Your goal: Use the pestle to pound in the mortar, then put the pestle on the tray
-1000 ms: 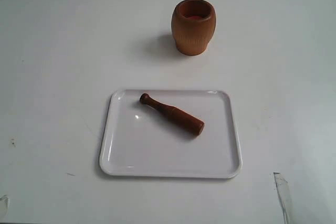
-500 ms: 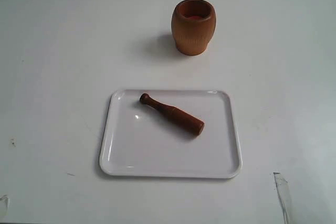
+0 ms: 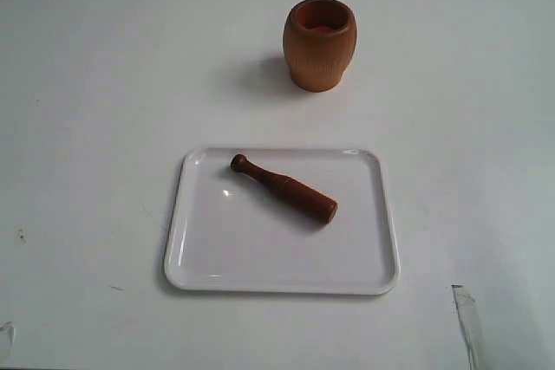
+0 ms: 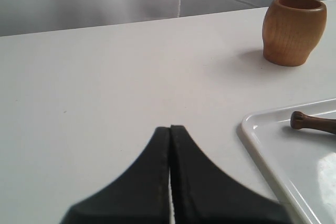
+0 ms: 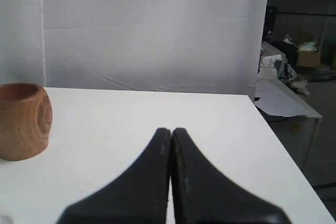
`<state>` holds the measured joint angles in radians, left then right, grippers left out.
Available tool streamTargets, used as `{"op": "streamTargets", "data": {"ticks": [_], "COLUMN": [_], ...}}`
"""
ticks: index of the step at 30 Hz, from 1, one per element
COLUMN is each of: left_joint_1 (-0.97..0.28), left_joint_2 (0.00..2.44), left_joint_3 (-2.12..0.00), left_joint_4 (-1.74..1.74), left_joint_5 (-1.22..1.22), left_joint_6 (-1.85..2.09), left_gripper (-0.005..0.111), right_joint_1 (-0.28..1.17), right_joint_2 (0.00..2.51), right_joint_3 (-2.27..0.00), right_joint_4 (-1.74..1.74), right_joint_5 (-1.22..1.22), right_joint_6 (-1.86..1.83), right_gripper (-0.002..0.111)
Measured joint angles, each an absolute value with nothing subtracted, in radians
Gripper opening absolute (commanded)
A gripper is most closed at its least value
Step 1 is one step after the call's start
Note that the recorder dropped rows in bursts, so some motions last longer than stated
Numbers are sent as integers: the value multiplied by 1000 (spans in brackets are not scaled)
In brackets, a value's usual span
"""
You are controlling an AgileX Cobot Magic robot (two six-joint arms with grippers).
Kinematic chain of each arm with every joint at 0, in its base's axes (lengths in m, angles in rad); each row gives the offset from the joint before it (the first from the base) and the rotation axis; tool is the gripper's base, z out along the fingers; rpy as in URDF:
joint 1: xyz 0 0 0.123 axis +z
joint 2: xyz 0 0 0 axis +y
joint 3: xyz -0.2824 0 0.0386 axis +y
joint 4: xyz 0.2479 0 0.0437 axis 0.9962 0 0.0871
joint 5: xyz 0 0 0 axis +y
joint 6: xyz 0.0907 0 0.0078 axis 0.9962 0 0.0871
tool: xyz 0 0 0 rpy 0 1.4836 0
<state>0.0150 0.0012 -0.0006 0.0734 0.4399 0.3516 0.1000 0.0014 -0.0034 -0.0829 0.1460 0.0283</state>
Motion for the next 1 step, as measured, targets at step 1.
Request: {"op": "streamTargets", "data": {"ticks": [1], "left_joint_1": [15], "left_joint_2": [1], "left_joint_3": [-1], "left_joint_4": [73], "left_joint_5": [440], "left_joint_6": [352], "left_gripper": [0], "right_joint_1": [100], "right_joint_2": [1], "right_joint_3": [-3], "right_joint_4": [-83], "right_joint_5": [146], "right_joint_6": [28], "right_gripper": [0]}}
